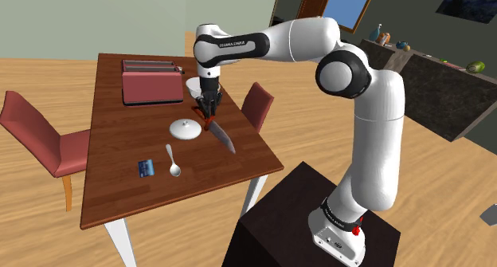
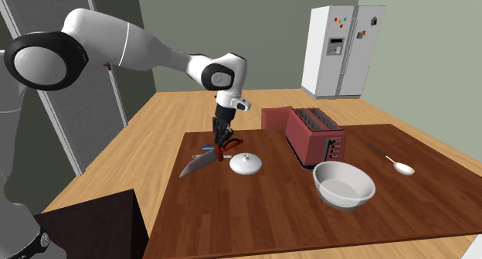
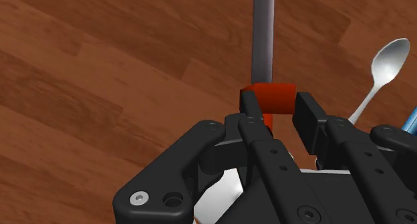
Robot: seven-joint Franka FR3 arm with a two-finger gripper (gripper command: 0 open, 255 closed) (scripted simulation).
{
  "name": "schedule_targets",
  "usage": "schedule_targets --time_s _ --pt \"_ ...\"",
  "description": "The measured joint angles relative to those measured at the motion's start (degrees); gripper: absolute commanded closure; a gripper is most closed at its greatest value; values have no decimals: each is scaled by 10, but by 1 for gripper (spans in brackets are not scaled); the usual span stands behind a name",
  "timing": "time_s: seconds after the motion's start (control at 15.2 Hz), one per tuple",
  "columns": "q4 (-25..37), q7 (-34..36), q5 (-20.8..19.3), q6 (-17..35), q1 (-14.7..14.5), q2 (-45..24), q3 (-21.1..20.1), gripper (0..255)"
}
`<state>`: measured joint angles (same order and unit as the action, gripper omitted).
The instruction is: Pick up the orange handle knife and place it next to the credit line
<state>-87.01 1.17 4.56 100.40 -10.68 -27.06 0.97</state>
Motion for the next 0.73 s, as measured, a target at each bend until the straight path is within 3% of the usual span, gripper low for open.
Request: schedule_targets --time_s 0.33,0.73 --pt "-30 53 5 12 -38 22 -18 255" --pt "-17 123 10 16 -87 13 -42 255"
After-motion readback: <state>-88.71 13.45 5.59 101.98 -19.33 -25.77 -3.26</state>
